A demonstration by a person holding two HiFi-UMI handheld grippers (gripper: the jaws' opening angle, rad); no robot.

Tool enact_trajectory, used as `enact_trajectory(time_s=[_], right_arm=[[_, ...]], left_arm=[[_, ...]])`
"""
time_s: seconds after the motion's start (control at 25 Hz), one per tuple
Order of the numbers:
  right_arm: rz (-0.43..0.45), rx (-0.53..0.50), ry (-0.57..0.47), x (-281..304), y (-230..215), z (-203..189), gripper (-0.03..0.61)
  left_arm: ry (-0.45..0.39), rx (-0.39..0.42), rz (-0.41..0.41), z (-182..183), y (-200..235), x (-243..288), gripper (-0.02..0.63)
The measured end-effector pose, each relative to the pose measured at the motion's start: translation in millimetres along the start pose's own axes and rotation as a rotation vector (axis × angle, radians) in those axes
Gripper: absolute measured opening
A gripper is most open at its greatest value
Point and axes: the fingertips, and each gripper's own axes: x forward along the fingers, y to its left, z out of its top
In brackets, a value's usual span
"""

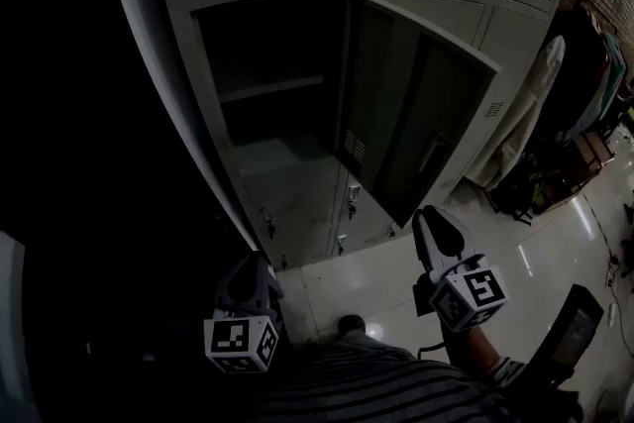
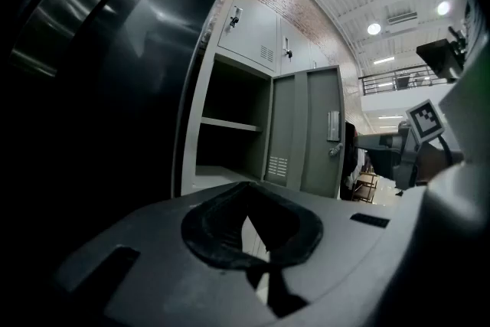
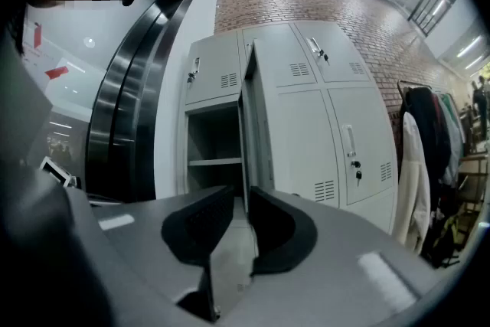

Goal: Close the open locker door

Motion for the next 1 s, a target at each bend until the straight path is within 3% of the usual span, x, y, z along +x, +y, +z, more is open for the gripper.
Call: enact_trajectory(time_s=[0.24, 0.48, 0.68, 1.0], right_arm=[[0.026, 0.034, -0.054, 2, -38, 21, 0.095], [0.217, 0.027, -0.037, 21, -62, 26, 0.124], [0.401, -0.006, 0.010, 26, -51, 26, 0.129], [0.562, -0.010, 0.025, 27, -5, 20, 0.124]], left_arm=[[0.005, 0.024, -0.024, 7, -20, 34, 0.005], [-0.014, 0.038, -0.023, 22, -37, 71, 0.005], [-0.001, 0.039, -0.017, 20, -47, 88, 0.005], [0.000, 0.042, 0.016, 19, -41, 94, 0.005]])
